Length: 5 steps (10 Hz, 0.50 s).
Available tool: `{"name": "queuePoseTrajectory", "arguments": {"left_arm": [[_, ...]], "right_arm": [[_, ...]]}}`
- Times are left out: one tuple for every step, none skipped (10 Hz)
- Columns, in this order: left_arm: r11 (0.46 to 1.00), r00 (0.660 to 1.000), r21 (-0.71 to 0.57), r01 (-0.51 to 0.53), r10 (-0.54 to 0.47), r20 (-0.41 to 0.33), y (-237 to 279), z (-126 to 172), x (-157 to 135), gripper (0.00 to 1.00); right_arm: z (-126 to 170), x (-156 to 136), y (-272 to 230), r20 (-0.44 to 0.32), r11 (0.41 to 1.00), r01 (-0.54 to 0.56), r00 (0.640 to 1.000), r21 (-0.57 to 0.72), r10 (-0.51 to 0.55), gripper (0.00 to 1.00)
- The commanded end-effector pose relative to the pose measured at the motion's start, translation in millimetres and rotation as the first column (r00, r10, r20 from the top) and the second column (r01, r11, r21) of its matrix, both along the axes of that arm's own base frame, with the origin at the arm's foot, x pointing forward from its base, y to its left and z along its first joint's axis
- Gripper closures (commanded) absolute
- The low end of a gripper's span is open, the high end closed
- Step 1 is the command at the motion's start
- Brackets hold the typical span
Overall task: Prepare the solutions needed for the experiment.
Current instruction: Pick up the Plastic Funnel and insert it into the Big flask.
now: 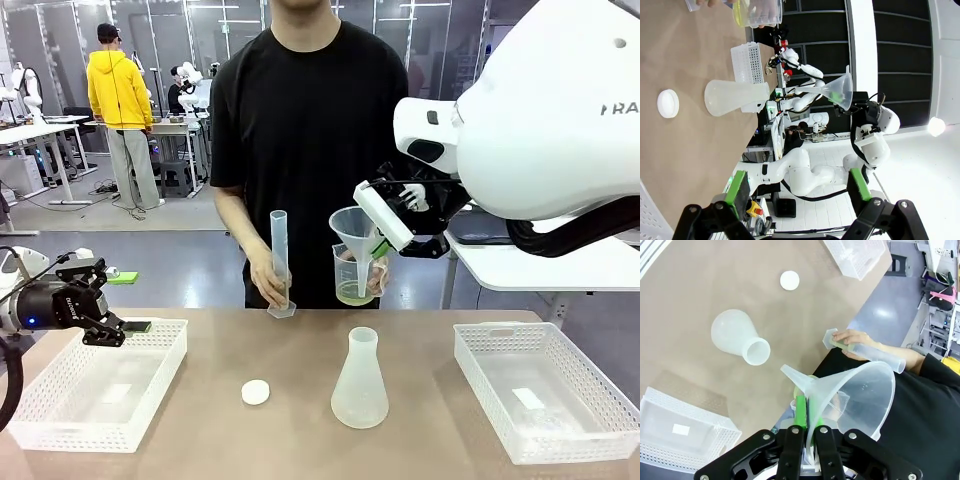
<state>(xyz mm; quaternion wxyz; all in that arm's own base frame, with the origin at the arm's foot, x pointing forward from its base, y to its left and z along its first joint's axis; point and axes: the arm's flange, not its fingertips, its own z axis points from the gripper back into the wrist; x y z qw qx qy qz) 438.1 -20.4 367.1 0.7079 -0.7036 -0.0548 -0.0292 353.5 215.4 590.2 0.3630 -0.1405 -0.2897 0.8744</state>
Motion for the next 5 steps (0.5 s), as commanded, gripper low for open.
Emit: {"name": "queuePoseTrajectory", "arguments": {"left_arm": [[1.000, 1.000, -0.002, -0.019, 0.019, 0.004, -1.2, 1.5, 1.3, 0.00], [1.000, 1.000, -0.002, -0.019, 0.019, 0.004, -1.2, 1.5, 1.3, 0.00], [1.000, 1.000, -0.002, -0.019, 0.019, 0.004, -1.2, 1.5, 1.3, 0.00], [1.000, 1.000, -0.002, -0.019, 0.019, 0.004, -1.2, 1.5, 1.3, 0.00], [1.000, 1.000, -0.002, -0.019, 0.019, 0.004, -1.2, 1.5, 1.3, 0.00]], "right_arm": [[1.4, 1.5, -0.3, -0.001, 1.000, 0.011, 1.000, 0.003, -0.011, 0.96], [1.4, 1.5, -0.3, -0.001, 1.000, 0.011, 1.000, 0.003, -0.011, 0.96], [1.4, 1.5, -0.3, -0.001, 1.000, 0.011, 1.000, 0.003, -0.011, 0.96], [0.0, 0.4, -0.3, 0.001, 1.000, 0.002, 1.000, -0.002, -0.002, 0.96], [-7.3, 3.6, -1.5, -0.034, 1.000, -0.025, 0.999, -0.013, 0.024, 0.96]]}}
